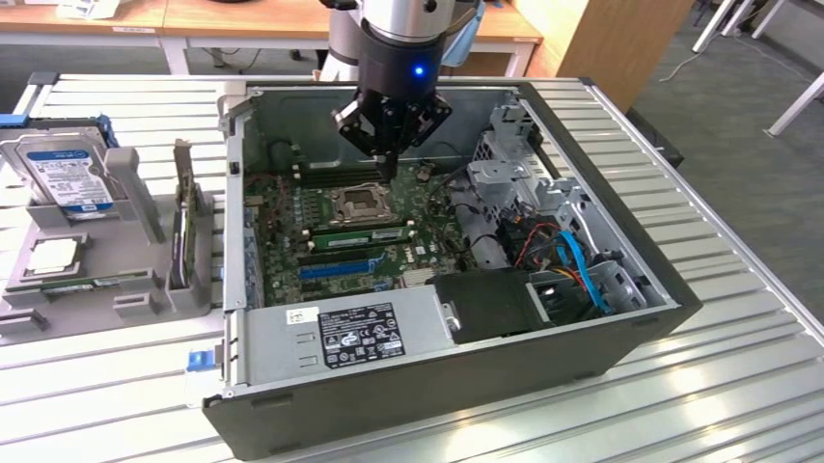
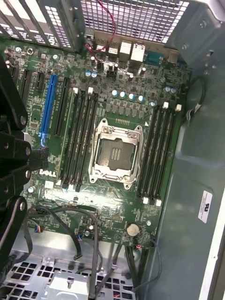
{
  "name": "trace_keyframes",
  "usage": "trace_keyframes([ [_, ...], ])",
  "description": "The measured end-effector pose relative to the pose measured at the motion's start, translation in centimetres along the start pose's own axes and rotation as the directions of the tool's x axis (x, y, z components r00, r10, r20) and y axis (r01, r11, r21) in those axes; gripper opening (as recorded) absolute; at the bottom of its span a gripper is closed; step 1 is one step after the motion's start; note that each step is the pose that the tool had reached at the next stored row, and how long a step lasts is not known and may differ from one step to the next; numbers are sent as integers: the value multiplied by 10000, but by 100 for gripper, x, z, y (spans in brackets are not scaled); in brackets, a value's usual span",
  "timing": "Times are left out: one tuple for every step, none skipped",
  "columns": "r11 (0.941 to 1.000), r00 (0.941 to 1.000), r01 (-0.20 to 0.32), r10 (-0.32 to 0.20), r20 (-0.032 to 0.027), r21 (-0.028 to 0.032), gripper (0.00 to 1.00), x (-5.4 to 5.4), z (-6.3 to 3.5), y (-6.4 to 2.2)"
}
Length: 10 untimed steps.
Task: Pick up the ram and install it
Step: 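Press down the ram until it locks into place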
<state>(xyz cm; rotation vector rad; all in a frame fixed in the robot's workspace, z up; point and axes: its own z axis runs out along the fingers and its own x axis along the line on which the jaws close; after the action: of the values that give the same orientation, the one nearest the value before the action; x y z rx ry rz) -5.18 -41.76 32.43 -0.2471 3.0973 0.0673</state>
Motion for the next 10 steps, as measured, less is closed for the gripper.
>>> trace_keyframes([
  [9999, 9999, -145, 145, 5, 6, 10, 0, 0, 0],
  [9999, 9999, -158, 158, 6, 6, 10, 0, 0, 0],
  [9999, 9999, -158, 158, 6, 6, 10, 0, 0, 0],
  [9999, 9999, -159, 159, 6, 6, 10, 0, 0, 0],
  [9999, 9999, -159, 159, 6, 6, 10, 0, 0, 0],
  [9999, 9999, -159, 159, 6, 6, 10, 0, 0, 0],
  [9999, 9999, -159, 159, 7, 6, 10, 0, 0, 0],
  [9999, 9999, -159, 159, 6, 6, 10, 0, 0, 0],
  [9999, 9999, -159, 159, 7, 6, 10, 0, 0, 0],
  [9999, 9999, -159, 159, 6, 6, 10, 0, 0, 0],
])
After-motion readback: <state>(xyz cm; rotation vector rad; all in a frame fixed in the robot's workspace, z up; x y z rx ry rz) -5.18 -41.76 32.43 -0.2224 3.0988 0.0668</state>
